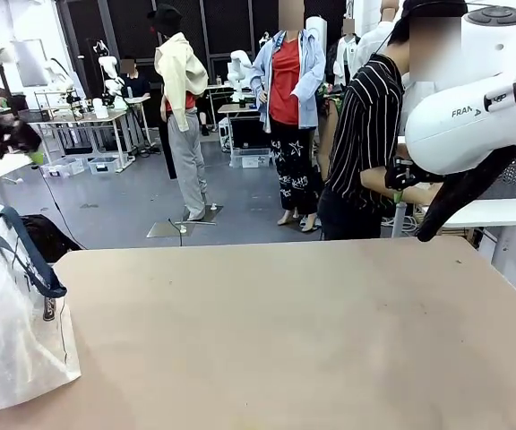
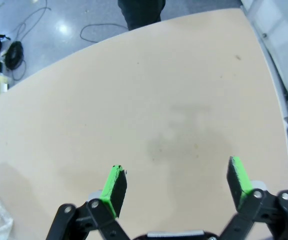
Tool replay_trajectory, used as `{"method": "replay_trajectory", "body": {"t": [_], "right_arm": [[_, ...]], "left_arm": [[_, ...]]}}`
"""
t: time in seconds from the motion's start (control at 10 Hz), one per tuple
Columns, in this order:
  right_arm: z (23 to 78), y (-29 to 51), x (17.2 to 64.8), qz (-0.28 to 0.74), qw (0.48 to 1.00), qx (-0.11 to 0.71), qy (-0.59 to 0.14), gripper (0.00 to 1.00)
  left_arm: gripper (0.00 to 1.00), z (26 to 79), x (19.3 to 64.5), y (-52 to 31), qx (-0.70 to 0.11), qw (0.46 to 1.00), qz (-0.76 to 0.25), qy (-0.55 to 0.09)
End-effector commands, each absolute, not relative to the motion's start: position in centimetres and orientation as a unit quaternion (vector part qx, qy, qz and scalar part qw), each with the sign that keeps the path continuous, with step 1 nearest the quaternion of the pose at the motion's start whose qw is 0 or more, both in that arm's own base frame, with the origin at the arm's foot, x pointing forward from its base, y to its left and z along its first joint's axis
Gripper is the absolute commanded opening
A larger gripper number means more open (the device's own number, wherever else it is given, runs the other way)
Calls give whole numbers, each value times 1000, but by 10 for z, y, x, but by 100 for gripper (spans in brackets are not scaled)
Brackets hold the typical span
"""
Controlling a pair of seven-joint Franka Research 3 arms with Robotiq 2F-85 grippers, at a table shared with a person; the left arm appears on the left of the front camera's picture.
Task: Transfer purchased items from the store into the shopping bag.
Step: Move the Reusable shopping bag to the right side of the table.
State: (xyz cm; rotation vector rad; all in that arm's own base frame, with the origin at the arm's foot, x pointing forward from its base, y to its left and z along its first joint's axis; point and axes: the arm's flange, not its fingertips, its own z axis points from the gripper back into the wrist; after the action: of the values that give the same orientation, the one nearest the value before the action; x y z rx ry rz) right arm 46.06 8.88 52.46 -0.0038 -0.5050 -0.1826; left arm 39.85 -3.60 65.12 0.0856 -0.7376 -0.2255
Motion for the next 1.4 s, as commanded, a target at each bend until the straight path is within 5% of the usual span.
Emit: {"method": "replay_trajectory", "body": {"t": [0.0, 0.6, 1.3], "right_arm": [[524, 88, 462, -85, 965, 1, -249, 100], [524, 88, 462, -85, 965, 1, -249, 100], [524, 88, 462, -85, 965, 1, -249, 100]], "left_arm": [[100, 638, 402, -84, 53, 901, -193, -384], [100, 558, 515, -189, 24, 908, -335, -251], [100, 519, 532, -196, 14, 911, -350, -217]]}}
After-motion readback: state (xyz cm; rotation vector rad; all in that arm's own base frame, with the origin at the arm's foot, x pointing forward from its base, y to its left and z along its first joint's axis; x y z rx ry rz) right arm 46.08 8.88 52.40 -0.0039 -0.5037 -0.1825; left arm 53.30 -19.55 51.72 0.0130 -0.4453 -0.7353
